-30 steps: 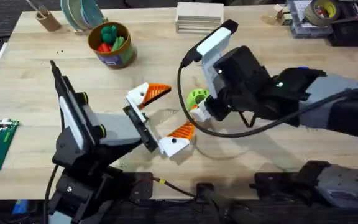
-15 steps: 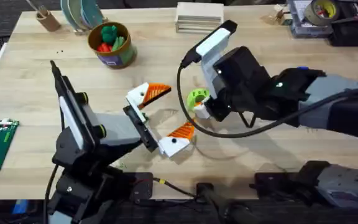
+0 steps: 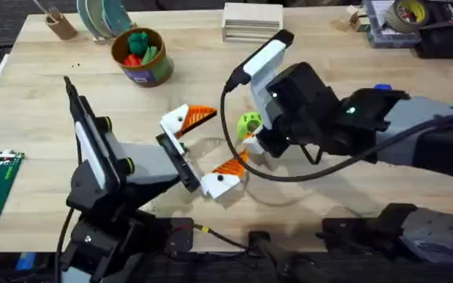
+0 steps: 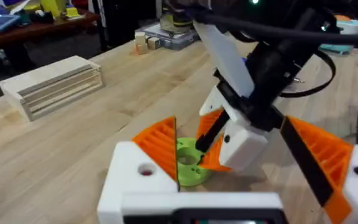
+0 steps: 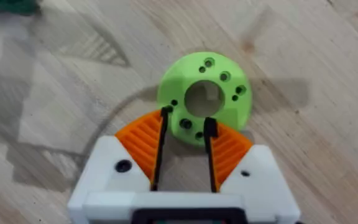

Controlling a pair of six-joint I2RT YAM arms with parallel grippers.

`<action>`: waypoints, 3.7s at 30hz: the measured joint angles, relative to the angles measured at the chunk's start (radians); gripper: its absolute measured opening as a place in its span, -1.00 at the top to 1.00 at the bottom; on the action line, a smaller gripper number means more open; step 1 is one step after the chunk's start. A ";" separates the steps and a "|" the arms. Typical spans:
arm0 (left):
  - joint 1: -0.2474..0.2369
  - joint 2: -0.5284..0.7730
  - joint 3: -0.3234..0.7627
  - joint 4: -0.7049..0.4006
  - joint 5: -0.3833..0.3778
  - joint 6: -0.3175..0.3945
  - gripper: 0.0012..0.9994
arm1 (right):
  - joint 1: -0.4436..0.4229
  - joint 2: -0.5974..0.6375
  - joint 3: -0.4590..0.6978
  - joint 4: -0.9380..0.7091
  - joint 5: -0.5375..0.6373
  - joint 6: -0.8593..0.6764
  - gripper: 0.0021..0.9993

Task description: Pick up the gripper from the table and insert it into the empty holder that is missing its gripper. Then pick up a screw, insert it into the mounting hole, and use the screwdriver to tighten it. Finally, clean up the table by picking up the vegetable and placing it into the bucket.

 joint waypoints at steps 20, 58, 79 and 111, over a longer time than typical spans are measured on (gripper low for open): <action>0.000 0.000 0.000 0.000 0.000 0.000 -0.99 | 0.009 0.039 0.015 0.005 0.002 -0.028 0.37; 0.000 0.000 0.000 0.000 0.000 0.000 -0.99 | 0.029 0.085 0.084 -0.060 0.032 -0.142 0.54; 0.000 0.000 0.000 0.000 0.000 0.000 -0.99 | 0.029 0.085 0.097 -0.078 0.043 -0.146 0.98; 0.000 0.000 0.000 0.000 0.000 0.000 -0.99 | -0.093 -0.065 0.367 -0.205 0.046 -0.205 0.98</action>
